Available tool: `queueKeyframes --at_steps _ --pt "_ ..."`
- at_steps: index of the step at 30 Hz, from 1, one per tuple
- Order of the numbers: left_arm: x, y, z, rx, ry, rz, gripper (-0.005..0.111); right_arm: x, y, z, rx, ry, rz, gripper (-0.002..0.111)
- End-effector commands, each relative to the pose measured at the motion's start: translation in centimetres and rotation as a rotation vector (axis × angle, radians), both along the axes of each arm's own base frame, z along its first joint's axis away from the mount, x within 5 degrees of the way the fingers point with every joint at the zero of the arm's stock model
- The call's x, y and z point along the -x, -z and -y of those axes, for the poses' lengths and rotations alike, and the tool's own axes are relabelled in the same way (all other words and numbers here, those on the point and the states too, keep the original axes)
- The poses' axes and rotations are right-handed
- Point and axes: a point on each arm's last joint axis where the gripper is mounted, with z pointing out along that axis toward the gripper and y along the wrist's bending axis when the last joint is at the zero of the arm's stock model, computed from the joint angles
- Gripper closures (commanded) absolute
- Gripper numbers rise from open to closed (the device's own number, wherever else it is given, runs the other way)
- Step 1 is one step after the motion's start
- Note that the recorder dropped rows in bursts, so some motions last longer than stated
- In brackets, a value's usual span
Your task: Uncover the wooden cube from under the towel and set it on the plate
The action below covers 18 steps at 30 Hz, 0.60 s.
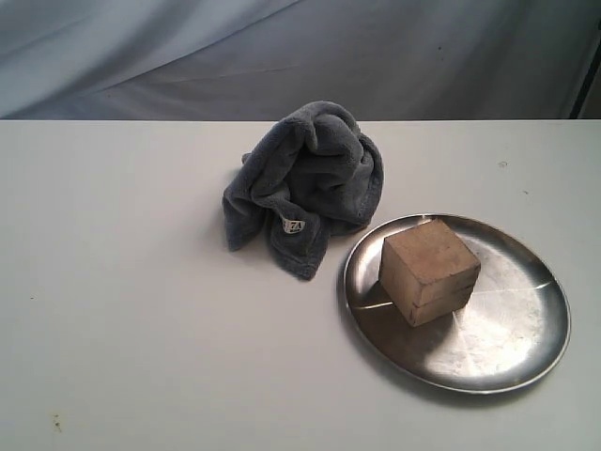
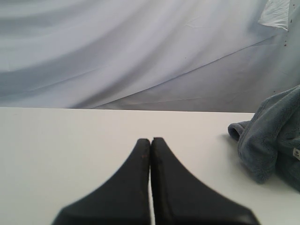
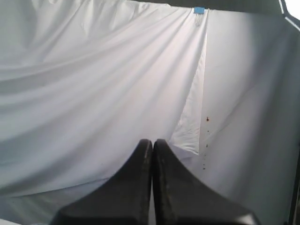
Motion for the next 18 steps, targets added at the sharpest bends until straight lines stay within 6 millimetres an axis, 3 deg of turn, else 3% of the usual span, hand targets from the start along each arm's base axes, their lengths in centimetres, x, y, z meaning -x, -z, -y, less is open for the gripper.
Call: queueKeyframes --at_steps 1,12,18 --pt "0.0 0.1 0.0 0.002 0.000 0.001 0.105 2.0 0.1 0.4 -0.017 0.012 0.040 0.108" --pt "0.0 0.1 0.0 0.000 0.001 0.001 0.105 7.3 0.0 1.4 0.069 0.075 0.208 0.108" --pt "0.0 0.1 0.0 0.000 0.001 0.001 0.105 8.2 0.9 1.8 0.069 0.093 0.151 0.108"
